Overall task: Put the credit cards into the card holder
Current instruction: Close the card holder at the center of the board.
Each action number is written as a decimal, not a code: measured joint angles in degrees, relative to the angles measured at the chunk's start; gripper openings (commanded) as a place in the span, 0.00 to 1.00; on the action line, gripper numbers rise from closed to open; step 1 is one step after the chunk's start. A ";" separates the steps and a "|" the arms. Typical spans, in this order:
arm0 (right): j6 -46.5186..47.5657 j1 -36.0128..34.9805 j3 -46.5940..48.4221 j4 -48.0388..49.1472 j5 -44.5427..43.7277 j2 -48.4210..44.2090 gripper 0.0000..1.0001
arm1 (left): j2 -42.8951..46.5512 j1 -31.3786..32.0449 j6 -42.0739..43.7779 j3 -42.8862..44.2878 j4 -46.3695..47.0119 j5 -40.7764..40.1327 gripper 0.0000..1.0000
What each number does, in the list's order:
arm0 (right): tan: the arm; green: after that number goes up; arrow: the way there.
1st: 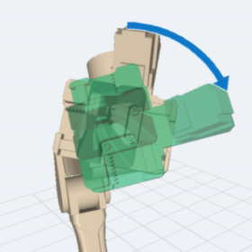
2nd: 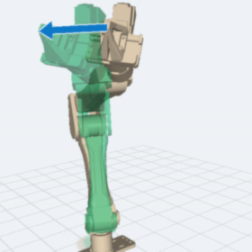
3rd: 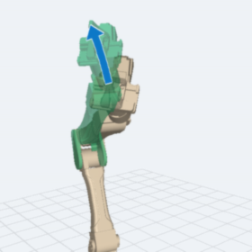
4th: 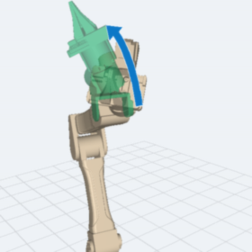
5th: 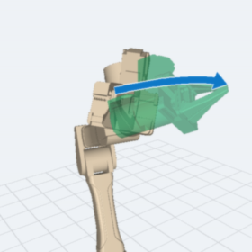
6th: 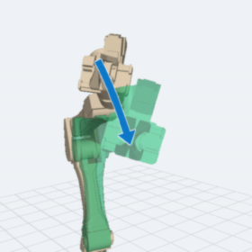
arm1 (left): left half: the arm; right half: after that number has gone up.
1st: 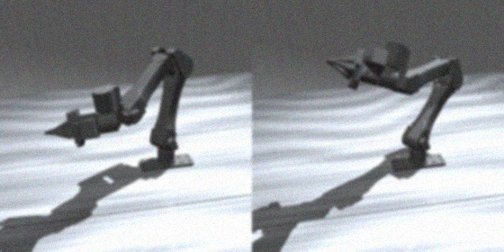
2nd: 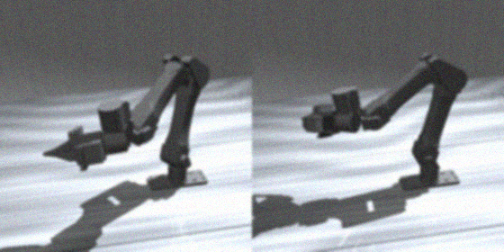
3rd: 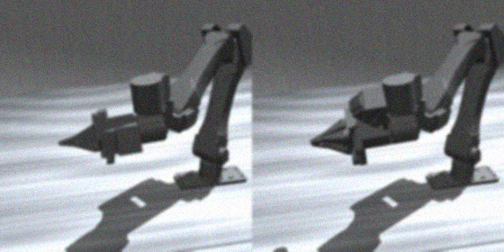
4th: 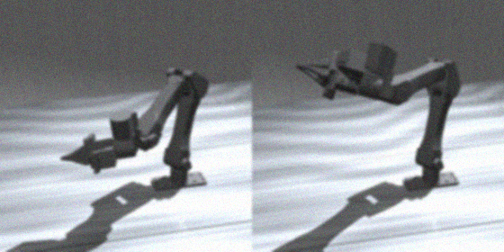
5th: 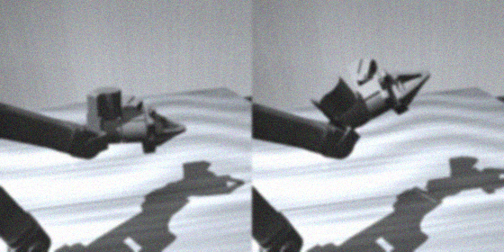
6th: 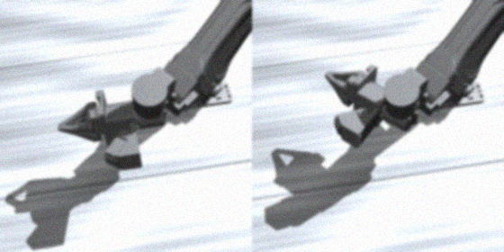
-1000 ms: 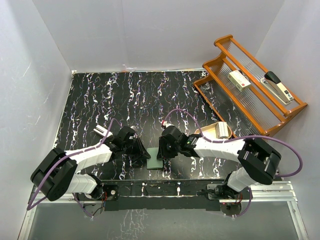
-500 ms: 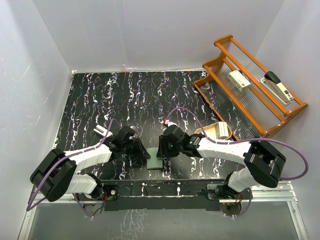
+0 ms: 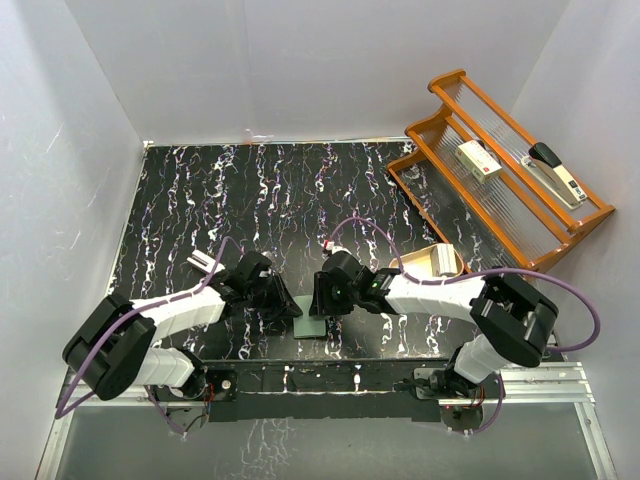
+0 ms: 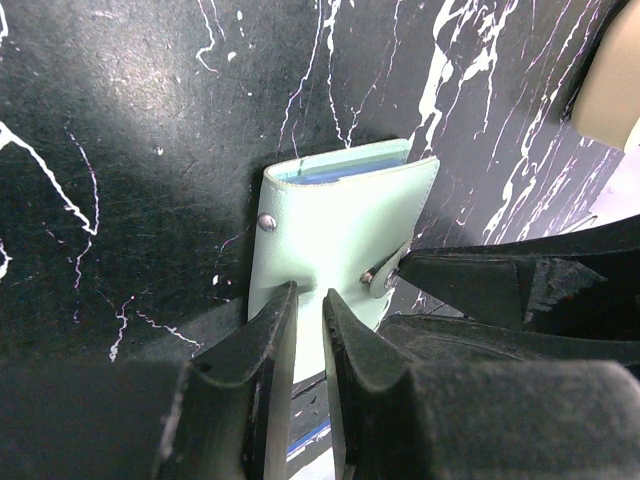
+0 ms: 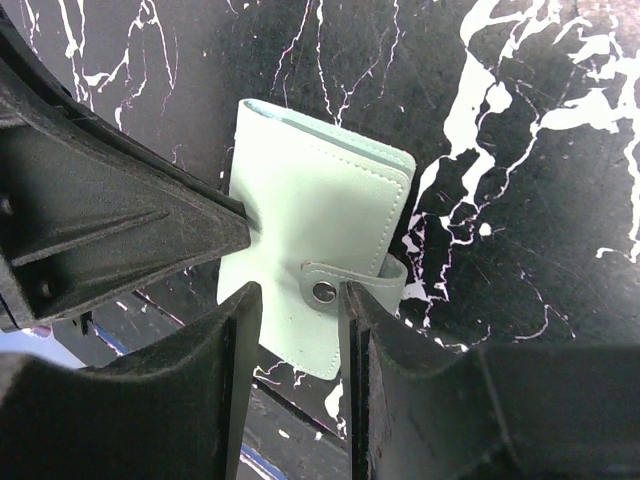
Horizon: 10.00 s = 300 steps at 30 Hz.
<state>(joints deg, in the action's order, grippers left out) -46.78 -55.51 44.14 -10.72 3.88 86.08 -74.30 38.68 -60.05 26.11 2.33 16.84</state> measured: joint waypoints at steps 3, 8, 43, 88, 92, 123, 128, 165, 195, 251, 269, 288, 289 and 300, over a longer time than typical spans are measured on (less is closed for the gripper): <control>-0.24 0.00 0.00 1.18 0.66 1.29 0.35 | -0.61 0.00 -0.07 0.20 0.24 0.28 0.16; -0.96 0.15 -0.04 1.64 1.14 1.62 0.35 | -1.18 -0.04 -0.48 0.20 0.90 0.59 0.16; -2.86 0.04 -0.85 1.07 -0.35 -3.28 0.37 | -1.25 0.07 -1.11 0.35 -0.02 -0.37 0.14; -2.91 0.44 -0.85 3.56 1.62 1.40 0.21 | -1.25 0.61 -1.79 0.59 -0.24 -0.76 0.14; -2.93 0.39 -0.85 3.74 1.75 1.66 0.18 | -1.25 0.79 -1.92 0.59 -0.22 -0.92 0.14; 0.37 -0.26 4.15 -7.08 -3.96 0.22 0.14 | 0.04 1.31 -2.14 1.18 -2.86 -1.18 0.17; -0.07 -0.26 3.37 -6.38 -3.39 0.02 0.14 | -0.17 1.36 -2.01 1.55 -3.23 -0.76 0.16; -1.44 -0.26 -0.81 -0.76 -3.34 0.68 0.09 | -6.86 2.08 -1.95 2.10 7.08 6.54 0.06; -1.31 -0.26 -0.31 -2.80 -5.22 -0.57 0.11 | -7.98 2.40 1.66 5.14 2.89 4.59 0.00; -2.01 -0.28 0.33 1.18 -1.99 1.66 0.14 | -4.66 2.40 0.92 4.79 -2.58 -0.59 0.08; -2.84 -0.87 0.35 1.53 -2.16 2.10 0.11 | -4.72 2.43 0.92 4.79 -2.62 -0.79 0.09; -2.34 -4.70 4.26 -3.96 -9.25 3.82 0.09 | -4.85 2.40 0.90 4.87 -2.75 -0.79 0.09; -2.36 -4.92 4.42 -4.20 -9.68 3.87 0.08 | -4.85 2.40 0.90 4.87 -2.75 -0.81 0.09; -1.11 -6.60 5.25 -5.22 -12.87 4.63 0.07 | -4.85 2.43 0.74 4.94 -2.95 -0.96 0.09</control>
<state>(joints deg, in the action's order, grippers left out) -47.90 -62.11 49.39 -15.94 -8.99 90.72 -79.15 41.10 -59.31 31.05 -0.62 15.88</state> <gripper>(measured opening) 0.074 0.088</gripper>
